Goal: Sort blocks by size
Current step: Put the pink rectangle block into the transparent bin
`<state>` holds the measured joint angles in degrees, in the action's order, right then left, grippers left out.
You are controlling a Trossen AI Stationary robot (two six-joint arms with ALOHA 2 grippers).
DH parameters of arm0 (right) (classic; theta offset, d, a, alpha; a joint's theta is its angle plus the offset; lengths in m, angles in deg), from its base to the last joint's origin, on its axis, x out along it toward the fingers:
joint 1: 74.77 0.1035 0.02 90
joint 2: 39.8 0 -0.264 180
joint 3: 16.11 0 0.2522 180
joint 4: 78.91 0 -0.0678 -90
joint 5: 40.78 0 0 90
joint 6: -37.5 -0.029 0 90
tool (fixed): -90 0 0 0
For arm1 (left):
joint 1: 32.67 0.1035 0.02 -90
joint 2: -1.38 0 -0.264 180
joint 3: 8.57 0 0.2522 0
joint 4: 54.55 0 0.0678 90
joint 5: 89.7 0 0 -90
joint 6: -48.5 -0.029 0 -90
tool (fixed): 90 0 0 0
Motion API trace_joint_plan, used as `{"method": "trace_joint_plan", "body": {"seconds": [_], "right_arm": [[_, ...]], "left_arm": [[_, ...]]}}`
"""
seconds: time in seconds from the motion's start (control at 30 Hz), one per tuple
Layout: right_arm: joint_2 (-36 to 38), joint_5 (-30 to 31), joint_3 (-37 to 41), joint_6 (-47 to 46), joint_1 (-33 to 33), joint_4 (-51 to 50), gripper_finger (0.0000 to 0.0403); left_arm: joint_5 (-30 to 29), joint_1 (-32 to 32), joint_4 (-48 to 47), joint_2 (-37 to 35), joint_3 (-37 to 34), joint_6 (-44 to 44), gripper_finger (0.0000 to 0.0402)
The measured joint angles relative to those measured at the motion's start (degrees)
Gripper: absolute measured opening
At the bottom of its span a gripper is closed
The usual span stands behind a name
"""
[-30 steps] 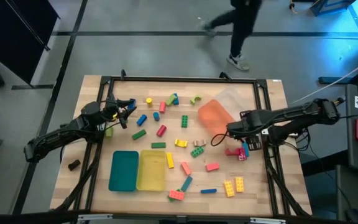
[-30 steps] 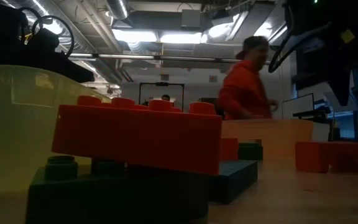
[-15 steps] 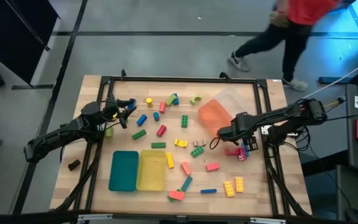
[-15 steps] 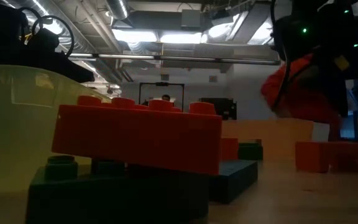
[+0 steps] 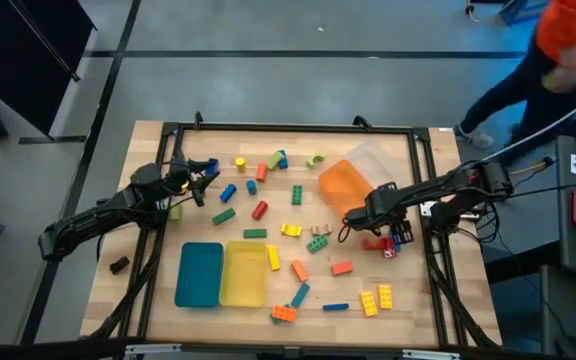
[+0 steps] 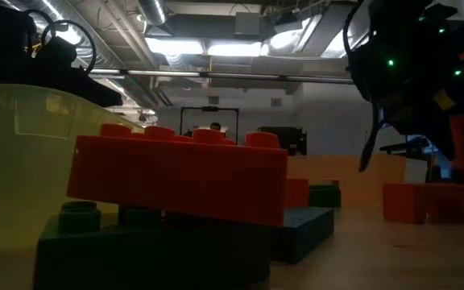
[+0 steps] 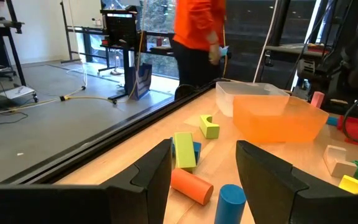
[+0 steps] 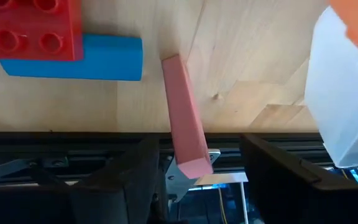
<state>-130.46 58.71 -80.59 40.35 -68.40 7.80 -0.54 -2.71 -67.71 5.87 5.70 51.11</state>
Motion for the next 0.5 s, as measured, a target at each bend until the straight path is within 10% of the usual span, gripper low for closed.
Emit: {"method": "trace_joint_plan", "body": {"seconds": [0.5], "right_arm": [[-0.4,-1.0,3.8,0.0,0.0,5.2,0.0094]], "left_arm": [[0.0,0.0,0.0,0.0,0.0,0.0,0.0164]]}}
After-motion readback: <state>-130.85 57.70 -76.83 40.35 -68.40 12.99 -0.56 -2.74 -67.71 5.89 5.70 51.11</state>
